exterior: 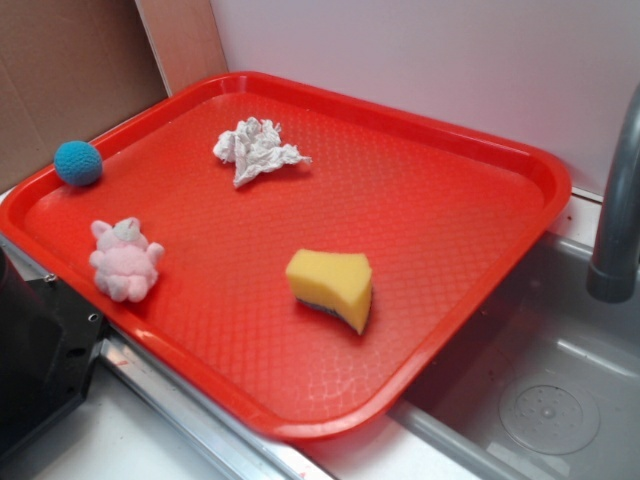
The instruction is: Grab the green sponge.
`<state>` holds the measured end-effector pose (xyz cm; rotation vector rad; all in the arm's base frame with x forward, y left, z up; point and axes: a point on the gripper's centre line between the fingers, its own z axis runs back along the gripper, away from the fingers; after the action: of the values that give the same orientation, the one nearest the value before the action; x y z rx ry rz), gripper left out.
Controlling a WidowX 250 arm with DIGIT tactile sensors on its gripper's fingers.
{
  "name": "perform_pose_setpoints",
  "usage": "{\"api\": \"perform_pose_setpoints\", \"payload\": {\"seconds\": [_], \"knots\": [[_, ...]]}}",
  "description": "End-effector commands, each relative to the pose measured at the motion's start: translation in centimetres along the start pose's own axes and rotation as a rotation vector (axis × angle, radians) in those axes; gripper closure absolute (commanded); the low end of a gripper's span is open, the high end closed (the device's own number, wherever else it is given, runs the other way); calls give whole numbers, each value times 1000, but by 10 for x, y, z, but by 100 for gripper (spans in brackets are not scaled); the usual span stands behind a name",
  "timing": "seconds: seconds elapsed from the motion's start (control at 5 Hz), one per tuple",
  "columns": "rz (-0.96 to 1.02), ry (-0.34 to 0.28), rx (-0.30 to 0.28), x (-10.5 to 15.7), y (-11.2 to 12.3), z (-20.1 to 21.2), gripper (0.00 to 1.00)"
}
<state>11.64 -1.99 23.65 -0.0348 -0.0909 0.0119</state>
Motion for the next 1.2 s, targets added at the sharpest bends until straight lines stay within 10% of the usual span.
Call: {"api": "perform_pose_setpoints", "payload": {"seconds": [0.0, 1.0], "knots": [[0, 0, 0, 0, 0, 0, 0], [-846, -141, -80, 42, -49, -64, 0]]}}
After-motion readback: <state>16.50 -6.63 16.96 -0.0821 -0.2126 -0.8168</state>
